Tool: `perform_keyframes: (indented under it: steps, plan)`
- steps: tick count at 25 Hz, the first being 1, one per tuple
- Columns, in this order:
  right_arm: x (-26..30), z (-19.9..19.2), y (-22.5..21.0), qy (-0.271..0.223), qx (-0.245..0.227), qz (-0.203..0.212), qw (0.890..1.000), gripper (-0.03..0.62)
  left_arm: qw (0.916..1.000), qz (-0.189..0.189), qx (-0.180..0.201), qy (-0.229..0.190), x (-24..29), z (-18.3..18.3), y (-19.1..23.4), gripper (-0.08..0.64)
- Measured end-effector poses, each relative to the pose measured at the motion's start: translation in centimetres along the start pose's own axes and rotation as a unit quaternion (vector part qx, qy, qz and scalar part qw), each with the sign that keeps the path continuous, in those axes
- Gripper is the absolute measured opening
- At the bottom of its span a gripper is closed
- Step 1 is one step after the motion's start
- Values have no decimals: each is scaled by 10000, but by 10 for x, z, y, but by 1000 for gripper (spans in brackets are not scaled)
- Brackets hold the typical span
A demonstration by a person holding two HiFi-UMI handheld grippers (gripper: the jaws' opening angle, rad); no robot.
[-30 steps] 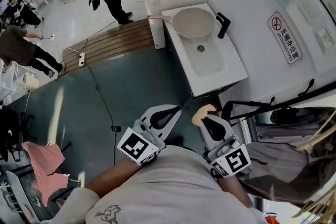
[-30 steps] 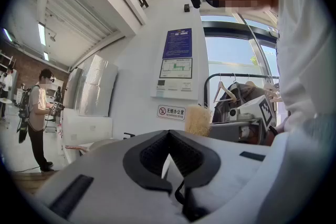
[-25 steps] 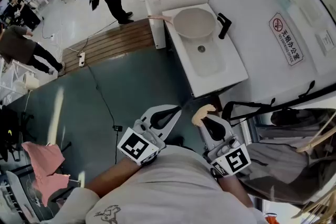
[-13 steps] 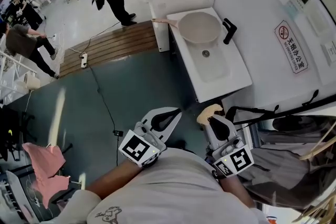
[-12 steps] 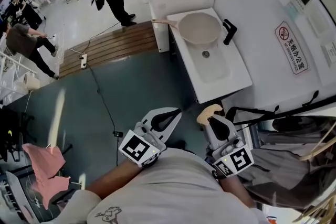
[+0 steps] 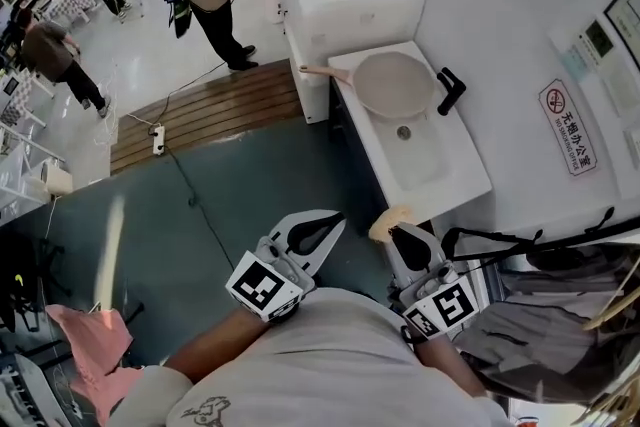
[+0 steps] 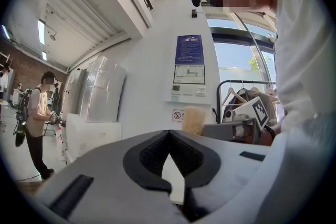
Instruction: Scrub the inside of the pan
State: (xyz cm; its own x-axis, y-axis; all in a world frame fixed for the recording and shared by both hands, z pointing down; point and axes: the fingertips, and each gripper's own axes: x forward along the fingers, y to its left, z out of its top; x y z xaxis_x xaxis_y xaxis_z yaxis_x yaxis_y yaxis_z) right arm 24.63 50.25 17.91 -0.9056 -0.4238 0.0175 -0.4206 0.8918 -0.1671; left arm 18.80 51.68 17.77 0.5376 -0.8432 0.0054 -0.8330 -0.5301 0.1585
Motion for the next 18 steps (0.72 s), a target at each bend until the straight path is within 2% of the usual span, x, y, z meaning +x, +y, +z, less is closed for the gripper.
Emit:
perform_keyframes:
  steps: [4,10,18]
  plan:
    - [48,0,16,34,18,38,10000,25,9999,-56,75,37,-25,9,38,-3]
    - [98,-3,34,107,-5,200,9997,25,9999,137,-51,-39,-50,16,88,-3]
    - [149,-13,9,131,118,269,9995,25,9993,327,-160,26,-40,13,143,-3]
